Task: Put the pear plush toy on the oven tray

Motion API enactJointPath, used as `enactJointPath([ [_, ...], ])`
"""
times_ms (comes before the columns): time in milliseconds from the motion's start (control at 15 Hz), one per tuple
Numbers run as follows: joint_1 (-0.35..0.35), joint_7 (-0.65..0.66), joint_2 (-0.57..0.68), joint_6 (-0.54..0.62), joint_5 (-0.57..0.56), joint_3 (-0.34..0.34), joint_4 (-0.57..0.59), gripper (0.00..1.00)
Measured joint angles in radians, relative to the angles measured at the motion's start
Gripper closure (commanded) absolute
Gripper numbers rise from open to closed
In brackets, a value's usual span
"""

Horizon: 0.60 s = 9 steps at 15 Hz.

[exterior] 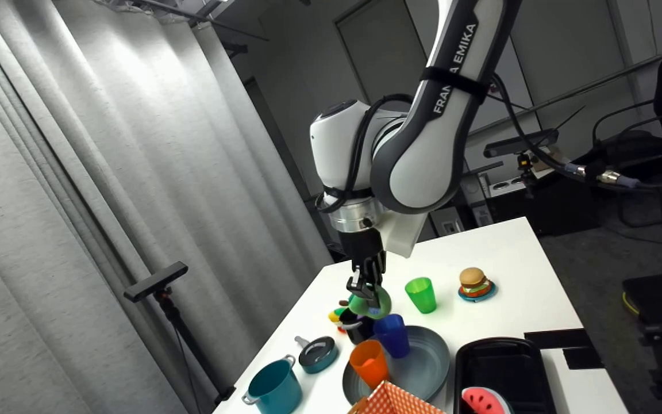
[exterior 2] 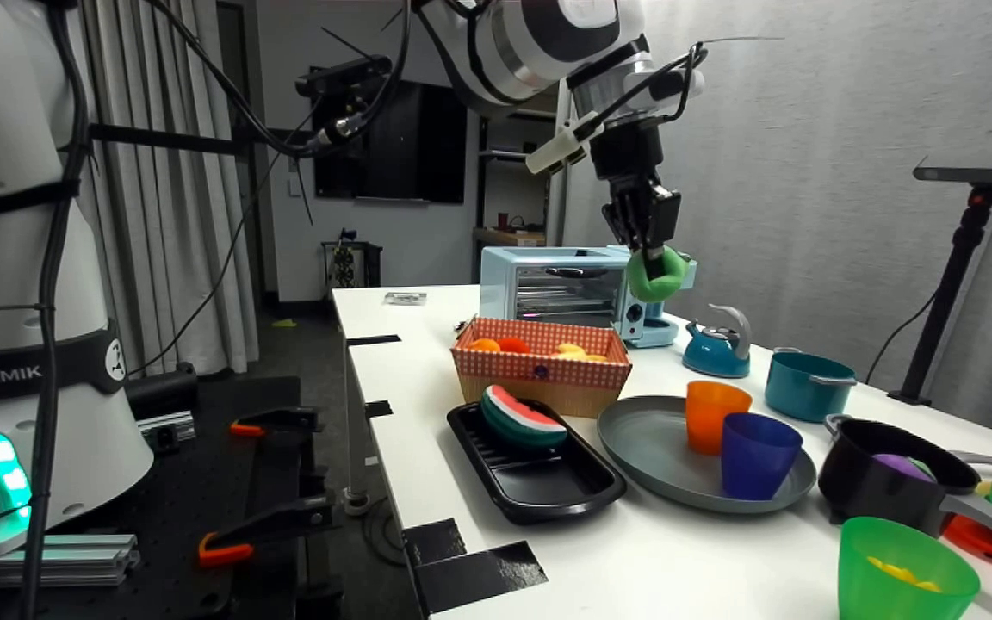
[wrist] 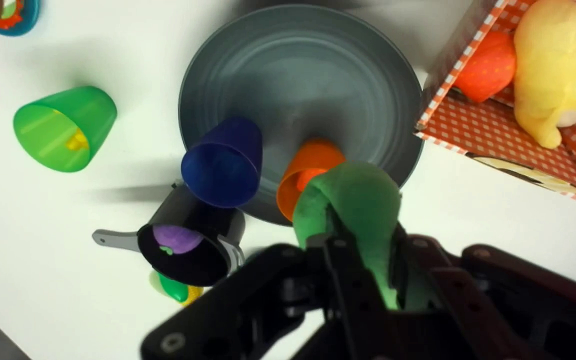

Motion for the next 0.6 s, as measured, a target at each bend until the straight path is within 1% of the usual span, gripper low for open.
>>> enactJointPath([
  [267, -0.004, -0.003, 0.022, -0.038, 0.054, 0.006, 0.014, 0.96],
  [600, -0.007, -0.009, 0.075, -0.044, 0.098, 0.006, 0.049, 0.96],
])
